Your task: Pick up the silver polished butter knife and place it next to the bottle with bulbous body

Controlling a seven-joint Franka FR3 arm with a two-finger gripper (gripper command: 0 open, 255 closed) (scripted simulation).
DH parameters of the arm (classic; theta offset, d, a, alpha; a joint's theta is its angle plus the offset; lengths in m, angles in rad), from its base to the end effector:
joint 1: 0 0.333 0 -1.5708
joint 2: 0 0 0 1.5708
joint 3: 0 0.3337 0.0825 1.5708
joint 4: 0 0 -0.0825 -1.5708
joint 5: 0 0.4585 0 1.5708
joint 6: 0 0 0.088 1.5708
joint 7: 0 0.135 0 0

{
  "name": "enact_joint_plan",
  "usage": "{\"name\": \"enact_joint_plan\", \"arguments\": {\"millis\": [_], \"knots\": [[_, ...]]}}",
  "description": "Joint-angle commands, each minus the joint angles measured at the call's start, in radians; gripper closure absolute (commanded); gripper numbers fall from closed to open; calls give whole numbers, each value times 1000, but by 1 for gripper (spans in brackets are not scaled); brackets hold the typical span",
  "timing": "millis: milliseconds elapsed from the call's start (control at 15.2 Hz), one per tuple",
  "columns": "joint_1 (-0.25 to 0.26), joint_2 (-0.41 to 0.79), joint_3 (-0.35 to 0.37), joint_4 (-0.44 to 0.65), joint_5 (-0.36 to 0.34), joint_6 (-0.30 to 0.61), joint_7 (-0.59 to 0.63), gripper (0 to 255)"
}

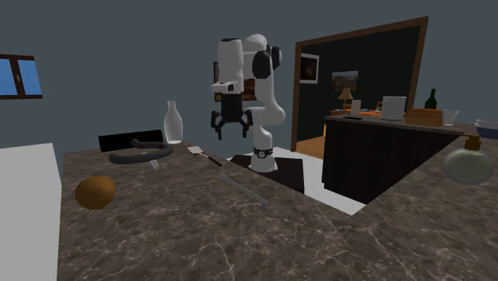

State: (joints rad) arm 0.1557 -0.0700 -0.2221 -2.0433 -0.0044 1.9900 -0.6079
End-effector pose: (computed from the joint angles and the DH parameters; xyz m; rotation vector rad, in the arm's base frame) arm 0.6021 -0.0417 0.4334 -3.0205 -0.8419 -0.0281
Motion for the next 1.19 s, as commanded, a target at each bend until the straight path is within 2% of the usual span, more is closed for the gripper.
{"name": "enact_joint_plan", "arguments": {"millis": [0, 528, 1122], "knots": [[9, 80, 4, 52, 9, 15, -65, 0], [19, 384, 47, 284, 21, 43, -291, 0], [15, 421, 50, 231, 28, 133, -296, 0]]}}
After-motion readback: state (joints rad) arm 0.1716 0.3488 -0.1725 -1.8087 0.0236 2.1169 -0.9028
